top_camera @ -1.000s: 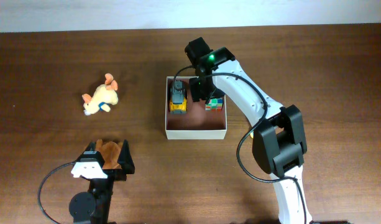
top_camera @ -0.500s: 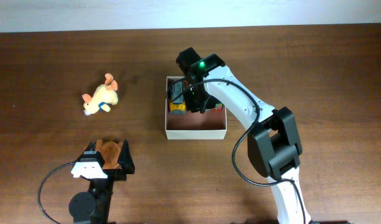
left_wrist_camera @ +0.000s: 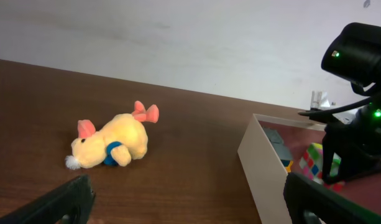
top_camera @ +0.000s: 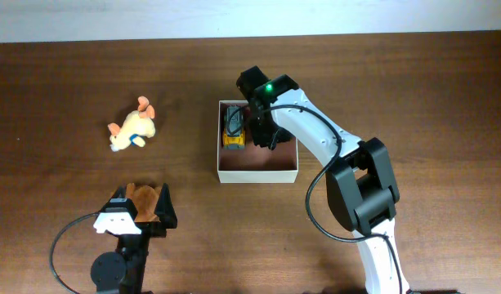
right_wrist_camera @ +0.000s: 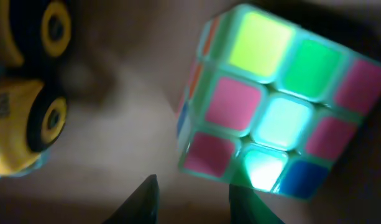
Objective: Pack container
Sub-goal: 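Lower the cube beside the truck and open the right gripper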
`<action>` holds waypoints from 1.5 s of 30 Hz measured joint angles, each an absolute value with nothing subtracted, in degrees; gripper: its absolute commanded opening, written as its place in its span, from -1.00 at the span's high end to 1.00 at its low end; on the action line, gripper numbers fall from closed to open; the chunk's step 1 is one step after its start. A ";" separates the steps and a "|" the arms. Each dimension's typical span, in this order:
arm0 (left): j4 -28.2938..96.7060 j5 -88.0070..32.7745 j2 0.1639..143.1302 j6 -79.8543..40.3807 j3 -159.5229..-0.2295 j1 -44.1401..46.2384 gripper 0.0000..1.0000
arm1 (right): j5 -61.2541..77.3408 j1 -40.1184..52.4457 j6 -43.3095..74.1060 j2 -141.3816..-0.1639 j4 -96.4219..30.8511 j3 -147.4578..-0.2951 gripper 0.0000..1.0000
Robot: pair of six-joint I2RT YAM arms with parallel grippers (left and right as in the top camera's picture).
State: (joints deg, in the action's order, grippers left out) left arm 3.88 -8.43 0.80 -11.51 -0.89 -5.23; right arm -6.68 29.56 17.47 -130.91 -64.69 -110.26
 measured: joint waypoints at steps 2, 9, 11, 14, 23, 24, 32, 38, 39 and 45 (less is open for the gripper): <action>3.88 -8.43 0.80 -11.51 -0.89 -5.23 -0.98 | -7.60 29.45 17.30 -130.91 -64.03 -110.24 0.35; 3.88 -8.43 0.80 -11.51 -0.89 -5.23 -0.98 | -9.41 29.39 16.27 -130.91 -63.16 -110.24 0.35; 3.86 -8.43 0.80 -11.51 -0.89 -5.23 -0.98 | -9.41 29.39 16.03 -130.91 -63.37 -110.24 0.35; 3.88 -8.43 0.80 -11.51 -0.89 -5.23 -0.98 | -8.49 29.45 15.64 -130.91 -63.92 -110.24 0.35; 3.88 -8.43 0.80 -11.51 -0.89 -5.23 -0.98 | -2.48 31.57 13.56 -130.91 -63.35 -110.24 0.35; 3.86 -8.43 0.80 -11.51 -0.89 -5.23 -0.98 | -2.09 31.92 13.32 -130.91 -62.76 -110.24 0.35; 3.88 -8.43 0.80 -11.51 -0.89 -5.23 -0.98 | -1.74 32.12 11.88 -130.91 -57.12 -110.24 0.35; 3.88 -8.43 0.80 -11.51 -0.89 -5.23 -0.98 | -5.39 30.89 11.55 -130.91 -56.84 -110.24 0.34; 3.86 -8.43 0.80 -11.51 -0.89 -5.23 -0.98 | -5.80 30.65 11.55 -130.91 -56.82 -110.24 0.35; 3.88 -8.43 0.80 -11.51 -0.89 -5.23 -0.98 | -6.63 30.02 11.53 -130.91 -56.75 -110.24 0.34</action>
